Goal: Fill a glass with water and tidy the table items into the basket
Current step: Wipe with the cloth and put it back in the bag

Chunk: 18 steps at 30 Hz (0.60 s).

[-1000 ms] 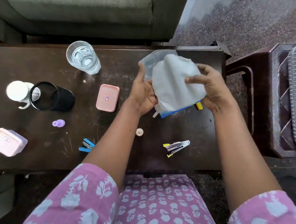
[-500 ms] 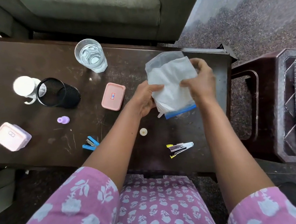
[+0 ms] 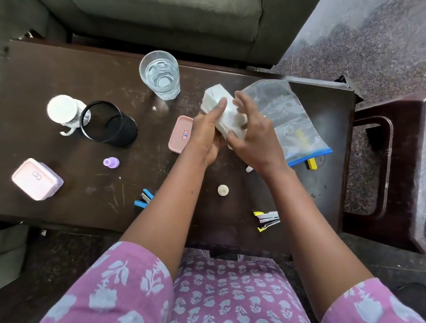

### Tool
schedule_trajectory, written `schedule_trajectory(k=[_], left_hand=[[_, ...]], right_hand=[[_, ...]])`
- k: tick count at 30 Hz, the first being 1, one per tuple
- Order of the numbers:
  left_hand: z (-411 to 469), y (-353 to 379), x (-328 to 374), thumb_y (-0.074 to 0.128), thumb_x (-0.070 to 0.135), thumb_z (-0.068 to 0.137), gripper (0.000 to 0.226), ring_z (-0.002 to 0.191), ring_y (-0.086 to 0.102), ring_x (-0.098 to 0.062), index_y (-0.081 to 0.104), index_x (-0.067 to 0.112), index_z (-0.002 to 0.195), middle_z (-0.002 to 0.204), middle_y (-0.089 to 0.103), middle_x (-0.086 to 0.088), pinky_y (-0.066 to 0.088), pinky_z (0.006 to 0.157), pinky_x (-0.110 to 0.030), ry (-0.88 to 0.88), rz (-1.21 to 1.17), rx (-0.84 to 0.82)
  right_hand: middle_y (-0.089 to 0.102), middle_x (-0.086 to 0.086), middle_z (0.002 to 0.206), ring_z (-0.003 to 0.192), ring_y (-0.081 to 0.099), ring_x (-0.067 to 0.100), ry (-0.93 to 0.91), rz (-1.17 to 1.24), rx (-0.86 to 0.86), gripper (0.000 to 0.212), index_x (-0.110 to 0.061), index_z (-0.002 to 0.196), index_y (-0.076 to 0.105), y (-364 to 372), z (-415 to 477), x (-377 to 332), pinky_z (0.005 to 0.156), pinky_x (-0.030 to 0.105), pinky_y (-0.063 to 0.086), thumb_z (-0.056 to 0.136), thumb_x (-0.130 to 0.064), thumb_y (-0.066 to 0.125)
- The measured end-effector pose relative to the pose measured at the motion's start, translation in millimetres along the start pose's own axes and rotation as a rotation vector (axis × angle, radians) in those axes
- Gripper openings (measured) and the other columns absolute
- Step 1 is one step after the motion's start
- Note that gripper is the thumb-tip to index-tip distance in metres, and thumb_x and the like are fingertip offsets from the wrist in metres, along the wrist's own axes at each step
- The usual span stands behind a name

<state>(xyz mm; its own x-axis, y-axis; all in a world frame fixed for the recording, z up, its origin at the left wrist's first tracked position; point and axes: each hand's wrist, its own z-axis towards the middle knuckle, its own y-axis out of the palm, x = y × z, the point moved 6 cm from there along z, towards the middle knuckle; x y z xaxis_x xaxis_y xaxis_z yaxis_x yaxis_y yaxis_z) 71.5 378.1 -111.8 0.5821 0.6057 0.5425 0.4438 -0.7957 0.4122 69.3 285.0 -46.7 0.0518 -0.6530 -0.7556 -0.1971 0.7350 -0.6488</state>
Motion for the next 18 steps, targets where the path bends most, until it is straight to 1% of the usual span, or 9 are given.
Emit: schedule_trajectory(k=[2,4,6,7,9,11,13,16,18], left_hand=[[-2,-10,6,0.056,0.019,0.091,0.041,0.08,0.066,-0.022,0.049,0.003,0.127,0.097,0.065,-0.011,0.057,0.067,-0.033,0.01,-0.019,0.042],[-4,-17,12,0.053,0.02,0.092,0.034,0.076,0.065,-0.021,0.05,0.006,0.123,0.09,0.065,-0.009,0.054,0.058,-0.028,0.006,-0.043,0.07],[-6,-24,17,0.052,0.023,0.092,0.027,0.073,0.062,-0.022,0.054,0.01,0.115,0.085,0.064,-0.007,0.046,0.053,-0.026,0.005,-0.048,0.089],[-6,-27,20,0.052,0.023,0.091,0.022,0.073,0.062,-0.022,0.055,0.011,0.11,0.085,0.064,-0.007,0.044,0.052,-0.026,0.009,-0.052,0.093],[-7,-34,26,0.056,0.018,0.089,0.022,0.082,0.064,-0.025,0.056,0.011,0.109,0.093,0.065,-0.009,0.052,0.061,-0.03,0.022,-0.08,0.091],[-8,-41,33,0.061,0.011,0.084,0.037,0.097,0.063,-0.031,0.054,0.007,0.12,0.104,0.064,-0.012,0.053,0.078,-0.039,0.042,-0.099,0.115],[-10,-46,40,0.062,0.005,0.082,0.043,0.099,0.063,-0.033,0.051,0.006,0.124,0.106,0.063,-0.014,0.053,0.081,-0.042,0.066,-0.093,0.154],[-13,-53,52,0.061,0.004,0.084,0.042,0.089,0.065,-0.029,0.05,0.003,0.125,0.105,0.063,-0.016,0.058,0.072,-0.038,0.124,-0.083,0.192],[-13,-62,59,0.061,0.005,0.086,0.036,0.095,0.063,-0.034,0.052,0.002,0.121,0.104,0.063,-0.016,0.056,0.081,-0.045,0.174,-0.092,0.226]], right_hand=[[0.048,0.018,0.137,0.124,0.047,0.032,-0.011,0.023,0.061,0.073,0.002,0.136,0.038,2,1,2,0.105,0.033,0.036,0.072,-0.008,0.072],[0.04,0.018,0.143,0.131,0.038,0.029,0.002,0.053,0.065,0.086,0.001,0.137,0.035,4,2,3,0.107,0.02,0.024,0.068,-0.019,0.08],[0.035,0.012,0.146,0.134,0.034,0.022,0.056,0.146,0.013,0.097,-0.004,0.14,0.031,10,5,9,0.109,0.019,0.025,0.062,-0.026,0.085],[0.036,0.006,0.144,0.132,0.036,0.019,0.121,0.233,-0.016,0.098,-0.009,0.14,0.031,14,6,14,0.11,0.023,0.031,0.061,-0.029,0.085],[0.045,-0.001,0.135,0.124,0.047,0.017,0.296,0.494,-0.044,0.083,-0.022,0.133,0.039,22,7,18,0.104,0.035,0.042,0.064,-0.039,0.081],[0.063,0.0,0.114,0.106,0.061,0.018,0.458,0.8,-0.016,0.047,-0.024,0.113,0.054,31,9,19,0.094,0.041,0.049,0.075,-0.047,0.07],[0.068,-0.002,0.088,0.083,0.065,0.016,0.559,0.979,-0.014,0.019,-0.018,0.094,0.061,38,13,14,0.077,0.04,0.053,0.089,-0.036,0.059],[0.064,0.006,0.082,0.073,0.061,0.019,0.582,0.905,-0.077,0.008,-0.009,0.085,0.061,47,22,4,0.061,0.032,0.053,0.088,-0.016,0.062],[0.063,0.007,0.079,0.07,0.06,0.019,0.584,0.874,-0.076,0.008,-0.008,0.079,0.061,52,28,-1,0.058,0.031,0.051,0.084,-0.009,0.065]])
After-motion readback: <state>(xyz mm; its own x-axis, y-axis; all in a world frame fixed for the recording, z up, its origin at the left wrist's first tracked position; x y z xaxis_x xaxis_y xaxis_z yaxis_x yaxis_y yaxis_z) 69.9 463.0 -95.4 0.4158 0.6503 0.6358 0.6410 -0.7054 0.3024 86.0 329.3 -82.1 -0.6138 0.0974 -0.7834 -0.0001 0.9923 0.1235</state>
